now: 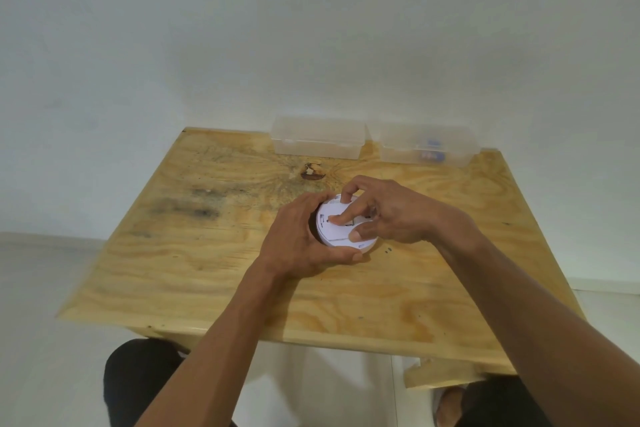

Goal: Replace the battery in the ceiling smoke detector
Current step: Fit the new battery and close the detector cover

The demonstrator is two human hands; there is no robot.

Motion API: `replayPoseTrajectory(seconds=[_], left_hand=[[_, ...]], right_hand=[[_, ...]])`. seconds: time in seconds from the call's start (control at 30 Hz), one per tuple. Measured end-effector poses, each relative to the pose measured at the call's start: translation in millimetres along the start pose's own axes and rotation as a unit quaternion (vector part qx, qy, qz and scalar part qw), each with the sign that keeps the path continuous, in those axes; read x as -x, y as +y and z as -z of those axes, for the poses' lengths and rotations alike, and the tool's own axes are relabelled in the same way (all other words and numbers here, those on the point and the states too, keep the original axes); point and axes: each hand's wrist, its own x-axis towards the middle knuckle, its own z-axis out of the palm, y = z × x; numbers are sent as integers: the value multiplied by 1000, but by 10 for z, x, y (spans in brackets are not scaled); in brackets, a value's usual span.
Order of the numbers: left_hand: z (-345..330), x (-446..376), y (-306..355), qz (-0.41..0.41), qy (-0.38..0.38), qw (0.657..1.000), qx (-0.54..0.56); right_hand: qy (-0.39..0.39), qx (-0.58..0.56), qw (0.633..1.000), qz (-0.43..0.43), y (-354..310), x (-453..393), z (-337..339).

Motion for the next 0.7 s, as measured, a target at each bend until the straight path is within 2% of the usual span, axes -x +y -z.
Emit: replayPoseTrajectory(seconds=[0.23,0.4,0.7], left_hand=[[-8,9,6,5,1,1000,5],[-24,12,10,3,6,1000,15],[-57,22,24,8,22,999,26]], right_hand=[[5,-7,1000,-7,-21,5,-11],[40,-30,999,-12,-17,54,-89],[129,4,991,-26,20,120,-262]])
